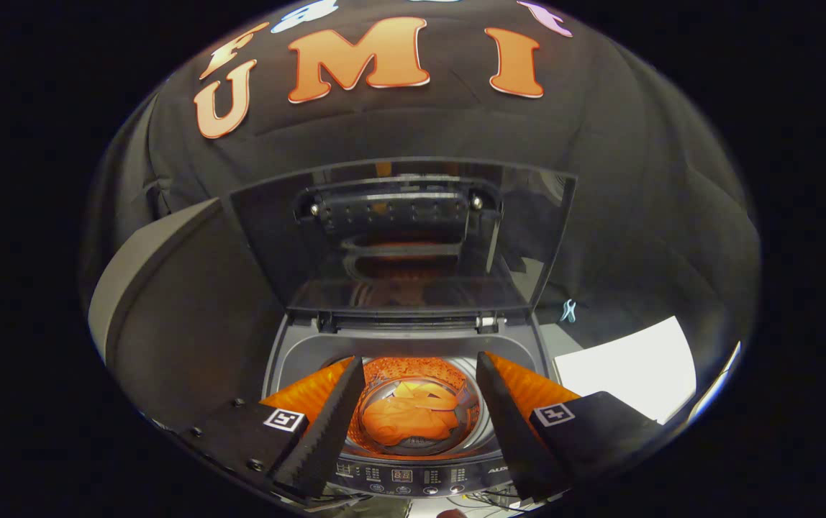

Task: Put the clothes into the washing machine and then close the washing machine lid.

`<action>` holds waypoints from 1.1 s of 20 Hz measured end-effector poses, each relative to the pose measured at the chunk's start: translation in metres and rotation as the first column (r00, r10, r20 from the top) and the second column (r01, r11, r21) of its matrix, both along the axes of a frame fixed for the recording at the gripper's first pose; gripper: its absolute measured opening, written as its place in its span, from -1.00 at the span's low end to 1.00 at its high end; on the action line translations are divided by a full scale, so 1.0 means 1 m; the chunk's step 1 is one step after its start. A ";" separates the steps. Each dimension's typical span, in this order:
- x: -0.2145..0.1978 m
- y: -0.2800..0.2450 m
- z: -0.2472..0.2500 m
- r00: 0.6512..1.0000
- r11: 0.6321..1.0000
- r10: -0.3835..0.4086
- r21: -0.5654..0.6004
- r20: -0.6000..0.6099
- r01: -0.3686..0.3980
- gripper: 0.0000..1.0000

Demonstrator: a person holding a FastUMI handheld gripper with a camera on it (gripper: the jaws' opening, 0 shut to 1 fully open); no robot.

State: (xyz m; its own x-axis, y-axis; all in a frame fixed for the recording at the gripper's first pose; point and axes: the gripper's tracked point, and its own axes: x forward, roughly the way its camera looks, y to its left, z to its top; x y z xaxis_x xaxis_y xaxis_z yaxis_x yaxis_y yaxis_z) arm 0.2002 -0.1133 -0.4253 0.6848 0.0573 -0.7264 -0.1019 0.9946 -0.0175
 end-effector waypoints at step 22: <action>0.120 0.054 0.156 0.967 0.997 0.075 -0.037 0.244 -0.068 0.96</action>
